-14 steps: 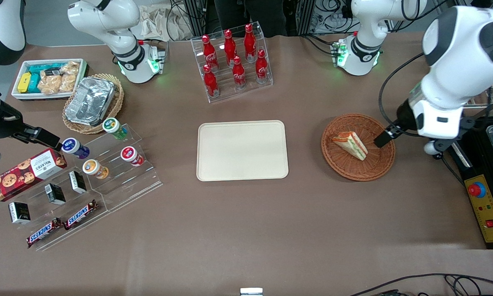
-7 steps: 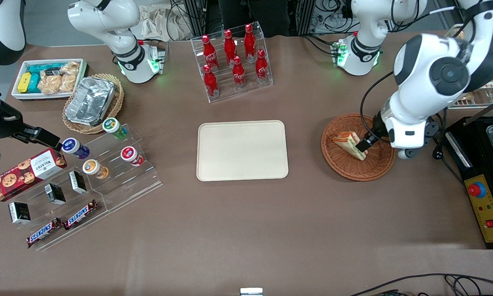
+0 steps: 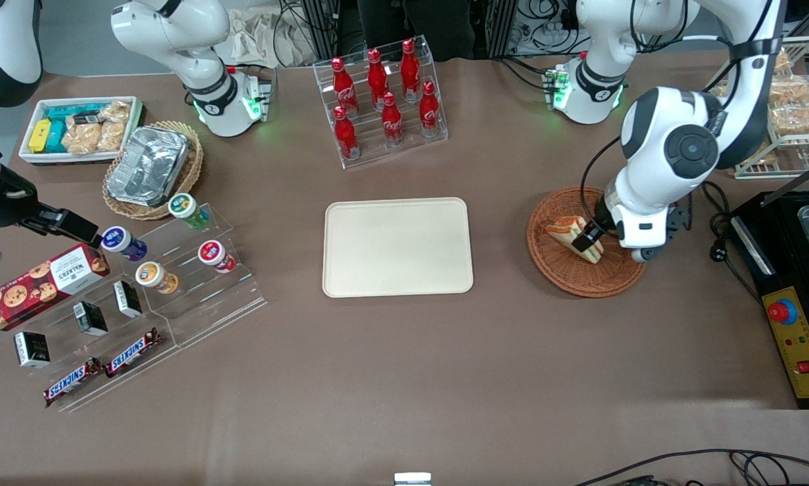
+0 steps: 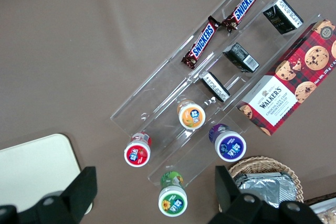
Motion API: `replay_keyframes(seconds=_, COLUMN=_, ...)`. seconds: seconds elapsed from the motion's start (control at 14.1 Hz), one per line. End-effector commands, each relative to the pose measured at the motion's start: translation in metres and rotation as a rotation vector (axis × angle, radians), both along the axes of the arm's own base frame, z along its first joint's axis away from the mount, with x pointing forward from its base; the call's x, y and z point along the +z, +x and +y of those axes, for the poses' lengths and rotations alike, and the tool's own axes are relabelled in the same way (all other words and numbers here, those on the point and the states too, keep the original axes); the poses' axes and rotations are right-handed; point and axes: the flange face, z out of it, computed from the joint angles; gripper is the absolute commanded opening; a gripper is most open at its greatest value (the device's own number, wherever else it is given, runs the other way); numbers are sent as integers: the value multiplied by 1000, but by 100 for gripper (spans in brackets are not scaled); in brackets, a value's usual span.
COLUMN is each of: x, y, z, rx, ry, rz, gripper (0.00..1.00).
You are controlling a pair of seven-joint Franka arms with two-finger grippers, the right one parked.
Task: Place sandwich from basket to tray
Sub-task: 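Lower the left gripper around the sandwich and close on it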
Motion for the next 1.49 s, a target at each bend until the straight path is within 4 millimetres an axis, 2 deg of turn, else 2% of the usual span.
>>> replay_keyframes(seconds=0.0, x=-22, y=-23, z=6, rx=41, ry=12, rz=-16, gripper=100)
replay_keyframes(seconds=0.35, x=-63, y=-46, z=11, rx=62, ry=5, rz=-57, gripper=100)
replay_keyframes(seconds=0.57, x=-85, y=-52, z=0, rx=22, ry=20, rz=-30, gripper=100)
replay_keyframes(seconds=0.92, x=-102, y=-60, z=4, rx=27, ry=17, rz=-61, gripper=100)
replay_keyframes(seconds=1.42, x=-121, y=-60, z=4, rx=29, ry=20, rz=-98, gripper=99)
